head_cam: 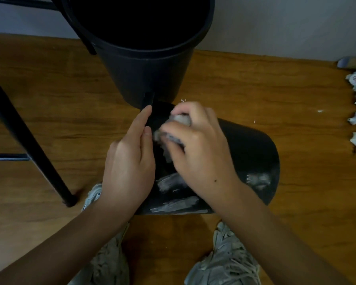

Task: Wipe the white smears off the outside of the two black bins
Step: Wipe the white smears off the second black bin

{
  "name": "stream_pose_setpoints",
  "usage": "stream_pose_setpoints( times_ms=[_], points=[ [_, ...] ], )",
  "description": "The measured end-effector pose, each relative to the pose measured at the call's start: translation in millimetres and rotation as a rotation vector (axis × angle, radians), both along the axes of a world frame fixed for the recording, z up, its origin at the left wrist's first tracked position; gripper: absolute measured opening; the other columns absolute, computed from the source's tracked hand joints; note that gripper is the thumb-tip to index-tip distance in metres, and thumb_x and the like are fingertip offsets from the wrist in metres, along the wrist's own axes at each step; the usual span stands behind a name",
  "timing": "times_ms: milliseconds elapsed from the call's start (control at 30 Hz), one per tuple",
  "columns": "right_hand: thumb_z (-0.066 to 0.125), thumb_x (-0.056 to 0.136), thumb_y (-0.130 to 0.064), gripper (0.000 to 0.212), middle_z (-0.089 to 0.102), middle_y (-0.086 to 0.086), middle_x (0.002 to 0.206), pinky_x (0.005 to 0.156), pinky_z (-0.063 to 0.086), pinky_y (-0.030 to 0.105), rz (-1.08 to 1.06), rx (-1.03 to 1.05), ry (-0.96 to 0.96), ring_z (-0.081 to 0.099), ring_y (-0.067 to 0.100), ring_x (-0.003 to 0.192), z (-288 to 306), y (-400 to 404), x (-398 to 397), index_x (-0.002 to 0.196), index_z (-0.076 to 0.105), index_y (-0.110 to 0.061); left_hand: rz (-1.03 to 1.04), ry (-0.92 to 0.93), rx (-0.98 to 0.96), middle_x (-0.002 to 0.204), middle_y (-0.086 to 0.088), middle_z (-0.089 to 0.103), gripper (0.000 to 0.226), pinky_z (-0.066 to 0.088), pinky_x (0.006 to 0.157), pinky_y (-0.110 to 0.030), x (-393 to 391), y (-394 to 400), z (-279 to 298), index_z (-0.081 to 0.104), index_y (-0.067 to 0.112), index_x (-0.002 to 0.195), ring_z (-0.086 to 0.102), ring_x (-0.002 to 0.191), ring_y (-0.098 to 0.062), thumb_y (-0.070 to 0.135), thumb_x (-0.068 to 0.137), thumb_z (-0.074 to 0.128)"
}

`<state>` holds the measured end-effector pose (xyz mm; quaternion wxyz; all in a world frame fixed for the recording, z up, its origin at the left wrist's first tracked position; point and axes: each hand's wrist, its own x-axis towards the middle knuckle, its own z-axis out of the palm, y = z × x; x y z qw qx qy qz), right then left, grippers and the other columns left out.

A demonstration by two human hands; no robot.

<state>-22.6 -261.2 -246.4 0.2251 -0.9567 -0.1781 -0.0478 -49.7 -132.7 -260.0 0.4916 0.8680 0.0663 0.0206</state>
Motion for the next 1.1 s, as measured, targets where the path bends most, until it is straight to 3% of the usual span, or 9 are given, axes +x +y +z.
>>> stream_pose_setpoints(
  times_ms=[100, 167, 267, 433, 567, 700, 800, 967, 1100],
  points=[
    [0.062, 0.081, -0.023, 0.017, 0.057, 0.005, 0.114, 0.077, 0.041, 0.022, -0.016, -0.015, 0.005, 0.051, 0.021, 0.103, 0.4, -17.1, -1.4, 0.094, 0.072, -0.017, 0.011, 0.007, -0.019, 0.062, -0.002, 0.060, 0.043, 0.040, 0.040, -0.023, 2.4, 0.0, -0.7, 0.038, 0.020, 0.145, 0.053, 0.048, -0.019, 0.021, 0.102, 0.035],
    [0.065, 0.079, -0.019, 0.012, 0.057, 0.003, 0.109, 0.077, 0.033, 0.016, -0.123, -0.019, 0.037, 0.052, 0.021, 0.102, -0.6, -43.2, -1.7, 0.088, 0.071, -0.017, 0.021, 0.008, -0.030, 0.058, 0.000, 0.058, 0.042, 0.042, 0.042, -0.025, 4.3, -1.1, -1.0, 0.039, 0.021, 0.144, 0.053, 0.048, -0.018, 0.021, 0.102, 0.035],
    [0.071, 0.078, -0.012, 0.008, 0.058, 0.005, 0.106, 0.072, 0.032, 0.019, -0.215, -0.038, 0.048, 0.053, 0.025, 0.101, -1.6, -62.4, -2.7, 0.086, 0.072, -0.014, 0.028, 0.000, -0.030, 0.052, 0.003, 0.051, 0.042, 0.037, 0.039, -0.020, 3.7, -2.2, -0.1, 0.040, 0.022, 0.144, 0.050, 0.046, -0.018, 0.020, 0.102, 0.035],
    [0.060, 0.084, -0.022, 0.017, 0.056, 0.006, 0.116, 0.081, 0.036, 0.022, -0.036, -0.024, 0.014, 0.051, 0.024, 0.107, 3.0, -13.5, -5.0, 0.095, 0.071, -0.015, 0.009, 0.001, 0.002, 0.064, -0.001, 0.061, 0.043, 0.044, 0.043, -0.025, 2.1, -2.8, 2.0, 0.039, 0.020, 0.144, 0.057, 0.055, -0.019, 0.020, 0.102, 0.035],
    [0.059, 0.083, -0.022, 0.018, 0.057, 0.006, 0.115, 0.075, 0.043, 0.024, 0.049, 0.011, -0.019, 0.051, 0.023, 0.104, 3.0, 2.9, -9.2, 0.092, 0.073, -0.016, 0.015, 0.008, 0.012, 0.075, 0.000, 0.065, 0.042, 0.049, 0.052, -0.036, -0.5, -0.3, 0.5, 0.038, 0.022, 0.144, 0.061, 0.060, -0.017, 0.020, 0.102, 0.036],
    [0.067, 0.079, -0.016, 0.010, 0.057, 0.004, 0.110, 0.078, 0.032, 0.015, -0.106, 0.037, 0.010, 0.048, 0.017, 0.101, -3.8, -40.8, -8.2, 0.088, 0.071, -0.015, 0.023, 0.008, -0.017, 0.074, 0.010, 0.061, 0.043, 0.054, 0.060, -0.031, 5.0, -0.9, -1.4, 0.040, 0.022, 0.144, 0.060, 0.062, -0.014, 0.021, 0.101, 0.036],
    [0.076, 0.077, -0.005, 0.012, 0.058, 0.006, 0.107, 0.074, 0.034, 0.018, -0.200, 0.034, 0.022, 0.052, 0.024, 0.099, -9.3, -65.2, -8.2, 0.085, 0.073, -0.012, 0.025, 0.003, -0.017, 0.063, 0.001, 0.060, 0.043, 0.050, 0.049, -0.032, 5.2, -1.5, 0.1, 0.041, 0.021, 0.143, 0.055, 0.051, -0.018, 0.021, 0.101, 0.036],
    [0.064, 0.084, -0.017, 0.012, 0.056, 0.009, 0.116, 0.083, 0.034, 0.016, -0.056, 0.042, -0.012, 0.050, 0.025, 0.107, -3.5, -32.8, -12.5, 0.093, 0.071, -0.012, 0.033, 0.020, -0.030, 0.073, -0.008, 0.065, 0.042, 0.051, 0.053, -0.039, 5.8, -3.4, 1.8, 0.040, 0.023, 0.143, 0.060, 0.059, -0.021, 0.021, 0.101, 0.036],
    [0.059, 0.084, -0.017, 0.016, 0.057, 0.008, 0.117, 0.079, 0.044, 0.025, 0.102, 0.032, -0.039, 0.051, 0.025, 0.106, 1.9, -0.2, -16.6, 0.089, 0.073, -0.013, 0.027, 0.015, -0.011, 0.067, -0.003, 0.063, 0.042, 0.048, 0.047, -0.036, 4.1, -2.0, 0.5, 0.038, 0.023, 0.144, 0.058, 0.051, -0.018, 0.021, 0.102, 0.035]
  ],
)
